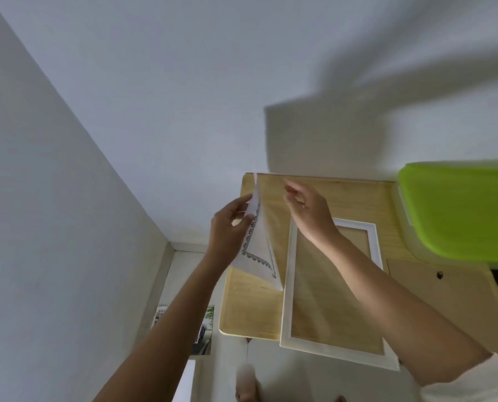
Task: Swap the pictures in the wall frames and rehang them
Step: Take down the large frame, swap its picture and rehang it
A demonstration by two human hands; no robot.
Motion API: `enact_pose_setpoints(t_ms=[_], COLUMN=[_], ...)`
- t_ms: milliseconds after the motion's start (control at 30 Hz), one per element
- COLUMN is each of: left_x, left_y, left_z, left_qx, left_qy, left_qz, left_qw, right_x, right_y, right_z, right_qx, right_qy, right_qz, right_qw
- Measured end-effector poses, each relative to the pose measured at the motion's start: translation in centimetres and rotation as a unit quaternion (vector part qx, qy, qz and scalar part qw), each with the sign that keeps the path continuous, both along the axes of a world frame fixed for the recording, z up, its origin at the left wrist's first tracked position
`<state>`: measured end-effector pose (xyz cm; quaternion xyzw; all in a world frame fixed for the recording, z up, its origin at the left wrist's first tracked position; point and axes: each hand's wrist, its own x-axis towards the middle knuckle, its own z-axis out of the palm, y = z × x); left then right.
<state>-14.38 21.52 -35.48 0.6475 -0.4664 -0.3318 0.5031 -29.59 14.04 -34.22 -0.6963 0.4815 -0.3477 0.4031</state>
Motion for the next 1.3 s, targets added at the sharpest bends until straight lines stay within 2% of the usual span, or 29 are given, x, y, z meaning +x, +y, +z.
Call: enact_pose_setpoints(t_ms=[133, 300, 467, 600, 700, 833, 900, 1000, 1167, 1300], left_x=[-4.8, -10.5, -15.1, -16.8, -16.5, -15.7, -15.6, -15.5, -16.3, -14.9], left_y=[0.3, 1.0, 2.2, 3.5, 4.6, 5.7, 6.1, 6.3, 7.0, 6.9], left_z=[-0.5, -1.4, -3.9, -7.2, -10.4, -13.6, -14.3, -14.9, -14.7, -15.2], left_qx=[-0.013, -0.012, 0.068, 0.144, 0.157, 0.168, 0.164, 0.157, 0.212, 0.2], left_qy=[-0.004, 0.061, 0.07, -0.008, -0.141, -0.327, -0.381, -0.413, -0.439, -0.443], left_qz=[-0.043, -0.067, -0.135, -0.187, -0.183, -0.166, -0.167, -0.166, -0.176, -0.168], left_qw=[0.999, 0.996, 0.986, 0.972, 0.96, 0.915, 0.894, 0.881, 0.855, 0.858], right_x=[-2.2, -6.6, -11.4, -15.6, -18.4, -20.6, -21.0, -20.7, -20.3, -18.8], right_y=[-0.5, -0.5, 0.3, 1.5, 2.8, 4.4, 4.8, 5.2, 4.8, 3.7], right_z=[3.1, 2.3, -0.1, -3.7, -6.4, -9.2, -10.2, -10.7, -12.2, -12.7], right_qx=[0.015, 0.047, 0.103, 0.158, 0.199, 0.217, 0.213, 0.178, 0.177, 0.159], right_qy=[-0.003, 0.133, 0.152, 0.15, 0.159, 0.168, 0.165, 0.171, 0.26, 0.328], right_qz=[0.024, 0.018, -0.051, -0.099, -0.112, -0.131, -0.147, -0.144, -0.09, -0.062], right_qw=[1.0, 0.99, 0.982, 0.971, 0.961, 0.953, 0.952, 0.958, 0.945, 0.929])
